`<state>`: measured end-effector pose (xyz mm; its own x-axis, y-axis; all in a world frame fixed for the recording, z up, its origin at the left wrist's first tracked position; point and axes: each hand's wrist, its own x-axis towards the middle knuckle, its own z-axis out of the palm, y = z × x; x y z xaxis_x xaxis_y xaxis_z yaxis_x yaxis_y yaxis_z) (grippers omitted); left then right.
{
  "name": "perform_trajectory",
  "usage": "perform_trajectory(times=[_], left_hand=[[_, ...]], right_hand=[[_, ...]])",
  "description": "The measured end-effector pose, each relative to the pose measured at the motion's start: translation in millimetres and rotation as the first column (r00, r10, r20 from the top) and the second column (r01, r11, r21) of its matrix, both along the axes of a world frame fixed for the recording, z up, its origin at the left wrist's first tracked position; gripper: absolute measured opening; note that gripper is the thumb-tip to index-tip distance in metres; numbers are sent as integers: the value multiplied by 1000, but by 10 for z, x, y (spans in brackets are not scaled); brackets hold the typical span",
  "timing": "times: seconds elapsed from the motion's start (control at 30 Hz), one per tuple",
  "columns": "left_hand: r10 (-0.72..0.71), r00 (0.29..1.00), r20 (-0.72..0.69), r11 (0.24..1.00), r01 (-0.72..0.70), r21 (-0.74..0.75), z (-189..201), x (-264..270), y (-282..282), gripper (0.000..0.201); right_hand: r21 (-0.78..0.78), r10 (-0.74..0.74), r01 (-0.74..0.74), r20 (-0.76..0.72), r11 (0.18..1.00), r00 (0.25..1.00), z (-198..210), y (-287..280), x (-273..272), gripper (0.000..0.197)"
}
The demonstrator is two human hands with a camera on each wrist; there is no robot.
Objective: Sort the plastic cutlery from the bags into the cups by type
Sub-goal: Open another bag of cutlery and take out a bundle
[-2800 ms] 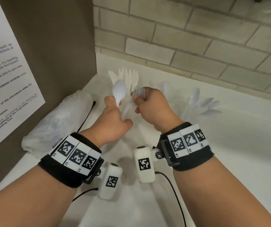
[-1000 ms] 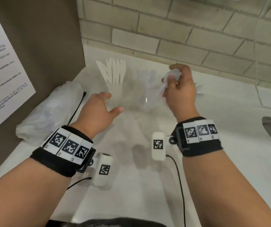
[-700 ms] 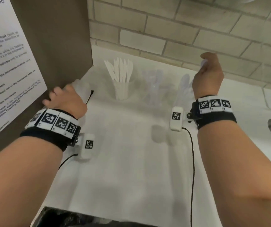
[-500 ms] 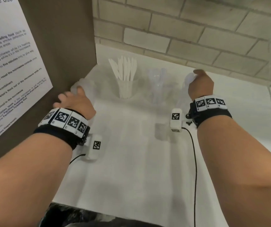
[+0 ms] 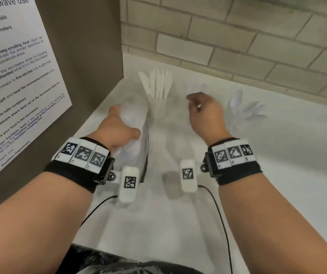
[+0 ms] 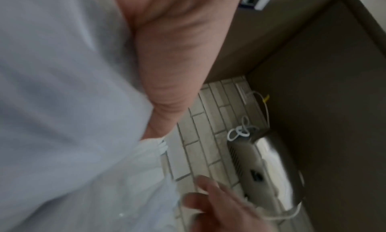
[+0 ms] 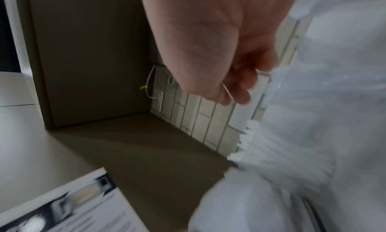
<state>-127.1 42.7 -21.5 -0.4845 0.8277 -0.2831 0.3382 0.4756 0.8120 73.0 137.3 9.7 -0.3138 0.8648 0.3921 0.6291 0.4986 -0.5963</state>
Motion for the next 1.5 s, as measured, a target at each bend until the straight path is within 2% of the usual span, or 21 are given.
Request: perform_trajectory(times=[0.07, 0.13, 0.17, 0.23, 0.27, 0.3, 0.37, 0.43, 0.5, 0.6, 0.67, 0.73, 0.83, 0.93, 1.03, 1.07, 1.13, 1.23, 1.37, 1.43, 1.5], left_hand=[[32, 974, 224, 991, -61, 121, 30, 73, -72, 87], [8, 893, 451, 966, -123, 227, 43, 148, -135, 85], [-18, 827, 562, 949, -162, 269, 37, 180, -159, 83], [-96, 699, 709, 909, -229, 348, -9, 213, -196, 80], [-147, 658, 739, 890, -238, 389, -52, 211, -213, 82], [-198, 632, 750, 874, -233, 427, -102, 198, -234, 85], [-298, 612, 733, 844, -189, 501, -196, 143, -273, 92], [-351, 614, 706, 826, -153, 543, -217, 76, -311, 101], [-390, 612, 688, 804, -138, 579, -189, 3, -332, 106], [-388, 619, 682, 769, -190, 610, -138, -125, -336, 106], [-347, 711, 612, 753, -178, 633, -83, -171, -341, 101], [-327, 846, 421, 749, -39, 661, -34, -137, -332, 82], [-266, 936, 231, 752, 51, 657, 12, -19, -284, 50], [-219, 964, 148, 746, 68, 662, 83, 25, -240, 44], [-166, 983, 84, 723, 64, 687, 179, 54, -196, 25], [-125, 991, 50, 708, 53, 704, 217, 72, -187, 20], [-61, 996, -59, 674, 85, 734, 304, 127, -176, 16], [-68, 982, -175, 666, 175, 726, 420, 210, -180, 14], [-95, 985, -146, 665, 172, 727, 539, 276, -227, 9], [-68, 993, -97, 678, 118, 726, 576, 252, -236, 9], [-20, 997, 69, 668, -38, 743, 602, 166, -220, 18]], right_hand=[[-252, 174, -120, 203, 960, 963, -65, -201, -134, 47], [-483, 280, -120, 274, 867, 920, -171, -325, -240, 71], [-579, 274, -112, 200, 807, 941, -211, -368, -281, 76], [-744, 159, -188, -110, 642, 981, -257, -411, -333, 71], [-782, 80, -280, -285, 556, 955, -272, -425, -344, 63], [-774, 30, -364, -409, 519, 912, -286, -426, -346, 52], [-700, 45, -397, -463, 593, 885, -259, -413, -312, 32], [-568, 119, -304, -340, 765, 933, -150, -387, -247, 16], [-441, 168, -263, -243, 858, 955, 30, -347, -142, 18], [-329, 212, -266, -190, 906, 959, 344, -303, 90, 31], [-293, 240, -253, -78, 922, 968, 469, -257, 230, 32], [-313, 262, -232, 58, 921, 963, 495, -227, 303, 29], [-342, 268, -184, 217, 921, 939, 460, -214, 359, 31], [-347, 288, -163, 347, 924, 892, 497, -270, 348, 24], [-324, 288, -156, 414, 933, 864, 617, -354, 297, 11], [-302, 300, -178, 431, 937, 851, 663, -395, 259, 21], [-239, 348, -273, 379, 932, 857, 732, -491, 140, 47], [-83, 366, -357, 183, 931, 913, 749, -636, -140, 43], [189, 273, -297, 144, 936, 951, 678, -696, -326, 19], [200, 234, -261, 149, 944, 961, 665, -664, -258, 15], [166, 171, -201, 176, 966, 969, 643, -603, -84, 11]])
